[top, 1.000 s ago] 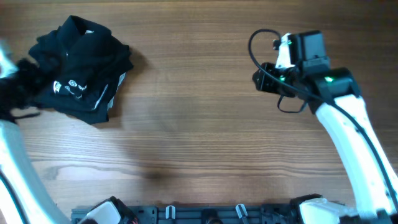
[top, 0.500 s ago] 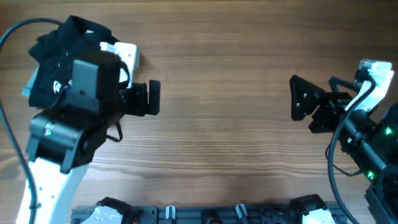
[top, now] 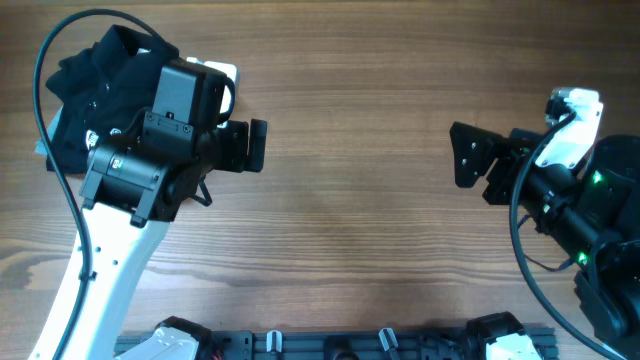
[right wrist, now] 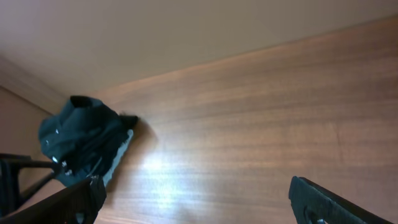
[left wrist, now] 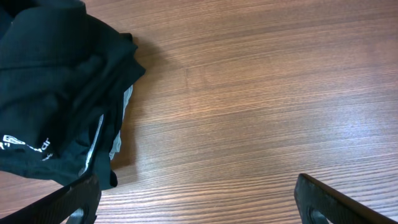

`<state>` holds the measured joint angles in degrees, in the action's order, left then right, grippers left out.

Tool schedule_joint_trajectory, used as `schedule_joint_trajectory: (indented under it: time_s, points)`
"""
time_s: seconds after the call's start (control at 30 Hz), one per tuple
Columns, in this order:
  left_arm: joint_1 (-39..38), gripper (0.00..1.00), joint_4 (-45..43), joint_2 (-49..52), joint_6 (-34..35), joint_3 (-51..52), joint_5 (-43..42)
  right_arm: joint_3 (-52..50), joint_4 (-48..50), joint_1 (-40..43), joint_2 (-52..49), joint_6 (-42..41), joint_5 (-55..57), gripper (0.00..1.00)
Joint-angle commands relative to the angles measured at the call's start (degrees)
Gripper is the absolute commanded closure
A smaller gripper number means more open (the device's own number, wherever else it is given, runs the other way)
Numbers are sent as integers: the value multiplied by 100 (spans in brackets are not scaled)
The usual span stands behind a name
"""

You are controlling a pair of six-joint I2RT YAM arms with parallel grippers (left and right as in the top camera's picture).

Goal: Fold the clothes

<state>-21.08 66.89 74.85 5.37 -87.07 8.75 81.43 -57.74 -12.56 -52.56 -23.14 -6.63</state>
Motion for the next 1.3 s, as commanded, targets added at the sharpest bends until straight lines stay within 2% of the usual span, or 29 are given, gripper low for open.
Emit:
schedule_joint_trajectory:
  time_s: [0.0,0.13,0.27,0.43,0.5,0.67,0.77,0.9,1.07,1.27]
  points:
    - [-35,0,4,28,-63,-24,74,31,-35,-11,-20,-87,28,0]
    - [-35,0,4,28,-66,-24,74,31,-37,-11,-72,-92,35,0]
    - [-35,0,4,28,-66,-24,74,-33,35,-11,-98,-57,625,0]
    - [-35,0,4,28,-63,-24,76,-450,828,-11,195,1484,470,0]
    - [-35,0,2,28,-63,-24,74,-1255,1694,-11,715,2302,166,0]
    - [-35,0,4,28,-63,-24,74,-3224,3195,-11,1893,2321,173,0]
    - [-35,0,4,28,-63,-24,74,-4433,3781,-11,2817,2317,221,0]
    - [-35,0,4,28,-66,-24,74,-5552,4019,-11,3974,2317,234,0]
    - [-35,0,4,28,-66,-24,74,-6419,4044,-11,5097,2315,234,0]
    - [-35,0,4,28,-63,-24,74,-7211,4811,4,5237,2131,155,0]
